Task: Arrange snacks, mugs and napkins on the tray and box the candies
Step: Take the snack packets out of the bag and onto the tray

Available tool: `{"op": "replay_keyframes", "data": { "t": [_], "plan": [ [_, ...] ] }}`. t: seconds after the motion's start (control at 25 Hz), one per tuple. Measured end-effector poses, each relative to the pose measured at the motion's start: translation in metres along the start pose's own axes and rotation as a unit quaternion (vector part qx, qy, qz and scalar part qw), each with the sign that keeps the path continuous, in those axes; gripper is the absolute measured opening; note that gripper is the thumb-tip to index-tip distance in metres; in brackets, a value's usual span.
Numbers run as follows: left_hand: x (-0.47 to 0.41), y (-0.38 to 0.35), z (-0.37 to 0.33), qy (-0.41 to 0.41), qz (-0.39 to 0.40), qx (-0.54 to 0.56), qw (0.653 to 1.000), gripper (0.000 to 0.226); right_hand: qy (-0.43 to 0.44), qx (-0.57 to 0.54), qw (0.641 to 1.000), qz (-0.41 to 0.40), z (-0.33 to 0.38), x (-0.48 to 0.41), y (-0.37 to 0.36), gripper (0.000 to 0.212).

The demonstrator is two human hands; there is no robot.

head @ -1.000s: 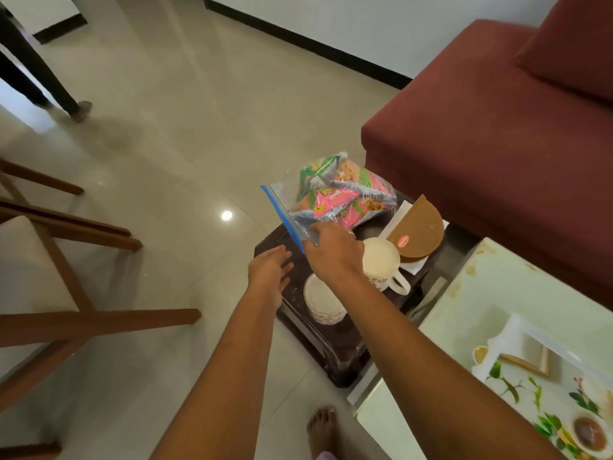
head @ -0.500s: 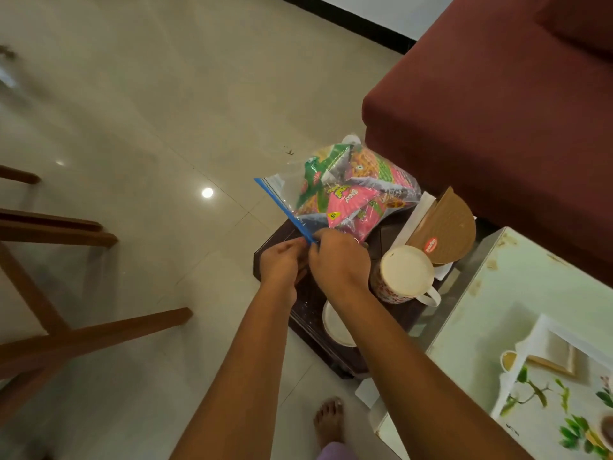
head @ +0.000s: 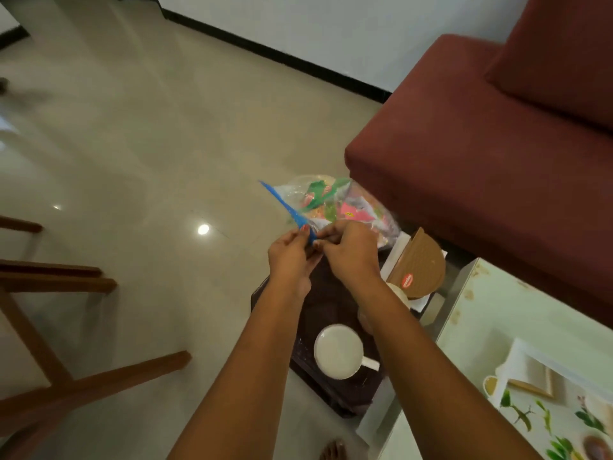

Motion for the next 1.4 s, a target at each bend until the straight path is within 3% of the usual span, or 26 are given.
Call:
{"op": "replay_keyframes", "data": {
  "t": [0.16, 0.28, 0.36, 0.44, 0.56, 0.72, 0.84, 1.0, 1.16, 1.28, 1.4],
  "plan": [
    [0.038, -0.090, -0.064, -0.070, 0.089, 0.018, 0.993, 0.018, 0.007, -0.207, 0.976, -0.062, 0.047, 0.001, 0.085, 0.009],
    [0.095, -0.154, -0.095, -0.144, 0.157, -0.072, 0.974, 0.019, 0.002, -0.319, 0.945, -0.075, 0.065, 0.023, 0.150, 0.012],
    [0.144, -0.186, -0.104, -0.233, 0.167, -0.181, 0.941, 0.020, -0.013, -0.381, 0.922, -0.066, 0.064, 0.049, 0.187, 0.012],
    [0.193, -0.211, -0.098, -0.329, 0.176, -0.289, 0.881, 0.023, -0.038, -0.423, 0.904, -0.052, 0.051, 0.085, 0.216, 0.015],
    [0.261, -0.234, -0.059, -0.405, 0.211, -0.419, 0.785, 0.027, -0.069, -0.391, 0.914, -0.082, 0.015, 0.146, 0.264, 0.016],
    [0.344, -0.258, 0.019, -0.349, 0.332, -0.452, 0.751, 0.017, -0.121, -0.279, 0.949, -0.088, -0.033, 0.218, 0.332, 0.034],
    [0.400, -0.265, 0.063, -0.400, 0.322, -0.493, 0.703, 0.021, -0.140, -0.195, 0.966, -0.091, -0.065, 0.260, 0.371, 0.041],
    [0.460, -0.272, 0.137, -0.364, 0.355, -0.481, 0.714, 0.022, -0.175, -0.233, 0.953, -0.087, -0.120, 0.322, 0.412, 0.037],
    [0.476, -0.261, 0.173, -0.315, 0.295, -0.452, 0.781, 0.024, -0.149, -0.271, 0.935, -0.171, -0.150, 0.356, 0.439, 0.030],
    [0.485, -0.249, 0.193, -0.261, 0.286, -0.408, 0.827, 0.027, -0.100, -0.196, 0.962, -0.159, -0.152, 0.370, 0.445, 0.032],
    [0.473, -0.256, 0.206, -0.181, 0.319, -0.412, 0.834, 0.021, -0.007, -0.102, 0.990, -0.099, -0.133, 0.376, 0.448, 0.032]
  ]
}}
Point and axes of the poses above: each hand's wrist, its own x-axis away from the middle knuckle, its own y-axis out of the back of the hand, z = x × y, the point moved 10 cm from there along -x, towards the middle knuckle, and after that the axes turned 4 degrees about x, right-handed, at the moved point
